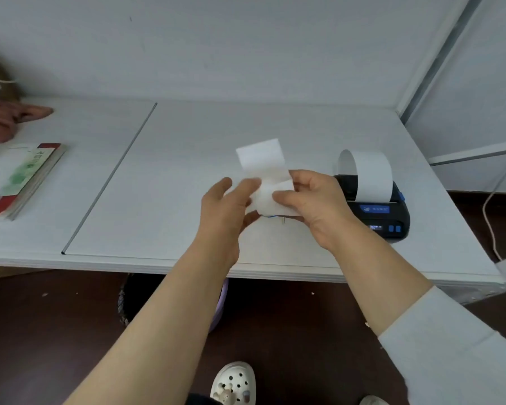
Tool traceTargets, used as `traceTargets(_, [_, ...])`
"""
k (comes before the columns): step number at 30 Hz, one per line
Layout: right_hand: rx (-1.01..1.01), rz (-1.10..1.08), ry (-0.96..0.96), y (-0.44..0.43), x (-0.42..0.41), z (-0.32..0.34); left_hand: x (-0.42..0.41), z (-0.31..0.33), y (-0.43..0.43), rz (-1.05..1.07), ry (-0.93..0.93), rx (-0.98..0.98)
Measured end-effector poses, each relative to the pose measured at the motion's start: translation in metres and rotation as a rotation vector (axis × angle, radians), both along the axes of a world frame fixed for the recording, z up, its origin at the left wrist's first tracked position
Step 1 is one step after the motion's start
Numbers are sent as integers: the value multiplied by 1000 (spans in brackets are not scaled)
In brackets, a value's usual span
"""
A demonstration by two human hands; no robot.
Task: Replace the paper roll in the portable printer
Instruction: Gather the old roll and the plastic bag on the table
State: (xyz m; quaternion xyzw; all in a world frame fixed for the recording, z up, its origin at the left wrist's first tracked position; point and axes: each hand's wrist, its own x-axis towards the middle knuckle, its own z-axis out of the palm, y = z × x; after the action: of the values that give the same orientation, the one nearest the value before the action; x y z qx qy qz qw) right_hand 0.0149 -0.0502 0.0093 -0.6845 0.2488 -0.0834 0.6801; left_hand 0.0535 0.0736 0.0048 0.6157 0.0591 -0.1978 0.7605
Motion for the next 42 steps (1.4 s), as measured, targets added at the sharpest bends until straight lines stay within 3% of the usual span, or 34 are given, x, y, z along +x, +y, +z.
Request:
traceTargets(5, [-49,150,10,8,0,8,-5,0,4,12,37,-33])
traceTargets(8, [-58,82,44,0,9,4,2,-7,14,108,45,-57])
traceTargets(11, [-344,-77,70,-19,21,-12,11,-15,28,272,65,-90])
traceTargets(14, [-610,-7,261,-21,30,-27,16,-21,35,352,60,-90])
traceTargets(16, [-661,69,370,-12,35,-30,16,-24,35,359,62,-80])
traceTargets(23, [-736,147,483,-1,45,-43,19,-33,33,377,78,-54])
traceTargets(28, [-537,69,343,-3,43,-56,13,-28,32,358,120,-99])
traceTargets(32, [-185,-14,180,2,29,-41,6,-17,26,303,154,-199])
traceTargets(35, [72,51,119,8,17,-26,0,-10,19,257,159,-240])
traceTargets(42, [276,135,68,18,1,-4,-9,-12,17,207,184,-226])
